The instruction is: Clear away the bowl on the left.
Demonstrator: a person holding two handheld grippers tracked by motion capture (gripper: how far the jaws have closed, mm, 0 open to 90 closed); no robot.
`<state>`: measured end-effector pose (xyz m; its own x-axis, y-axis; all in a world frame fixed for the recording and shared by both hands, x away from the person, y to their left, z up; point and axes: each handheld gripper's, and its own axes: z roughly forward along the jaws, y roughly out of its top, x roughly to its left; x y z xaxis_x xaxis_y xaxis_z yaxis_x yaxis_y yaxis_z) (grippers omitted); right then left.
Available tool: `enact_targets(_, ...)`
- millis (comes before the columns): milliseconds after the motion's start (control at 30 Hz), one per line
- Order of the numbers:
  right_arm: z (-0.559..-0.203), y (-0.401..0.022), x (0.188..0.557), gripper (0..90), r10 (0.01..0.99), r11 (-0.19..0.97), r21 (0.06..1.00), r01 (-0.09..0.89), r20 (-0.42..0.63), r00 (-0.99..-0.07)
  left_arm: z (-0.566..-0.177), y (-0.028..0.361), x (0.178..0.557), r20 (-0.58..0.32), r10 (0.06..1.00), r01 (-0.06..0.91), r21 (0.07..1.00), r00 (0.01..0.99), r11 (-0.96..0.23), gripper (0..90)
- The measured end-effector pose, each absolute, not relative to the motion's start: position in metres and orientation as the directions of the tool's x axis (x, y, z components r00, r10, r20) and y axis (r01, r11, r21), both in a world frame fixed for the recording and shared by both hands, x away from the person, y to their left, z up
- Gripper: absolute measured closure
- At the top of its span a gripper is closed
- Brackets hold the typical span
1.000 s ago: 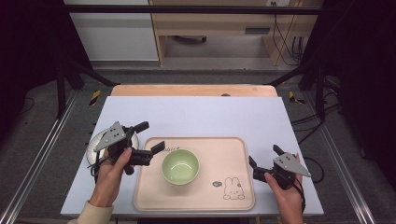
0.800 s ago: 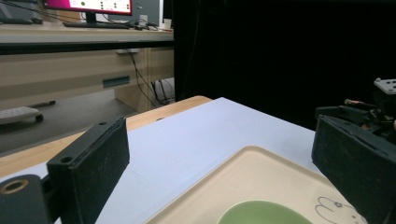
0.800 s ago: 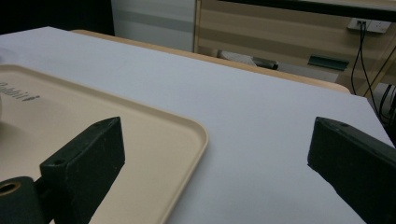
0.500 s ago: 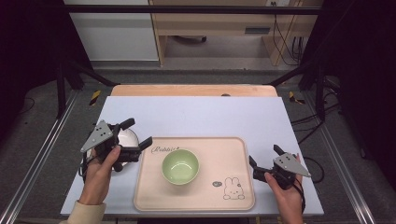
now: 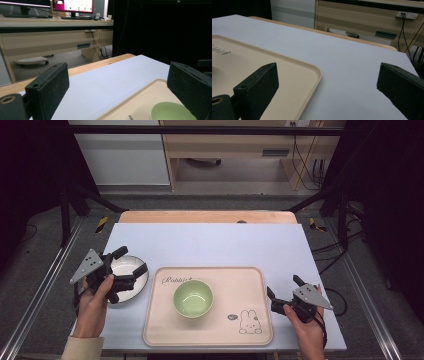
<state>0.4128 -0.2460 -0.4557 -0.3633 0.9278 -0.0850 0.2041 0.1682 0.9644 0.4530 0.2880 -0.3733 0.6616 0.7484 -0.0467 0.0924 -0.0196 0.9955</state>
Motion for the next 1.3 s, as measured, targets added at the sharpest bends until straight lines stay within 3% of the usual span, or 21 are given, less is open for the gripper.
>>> enact_targets(767,-0.456,-0.246,0.413,4.1,0.927,0.171,0.965,0.197,-0.09,-0.364,-0.397,0.331,0.458,-0.013,0.819,0.11,0.992,0.574,-0.061,4.0)
enact_targets(1300,-0.456,-0.246,0.412,4.3,0.928,0.172,0.966,0.195,-0.092,-0.361,-0.424,0.344,0.463,-0.016,0.825,0.153,0.985,0.565,-0.086,4.0)
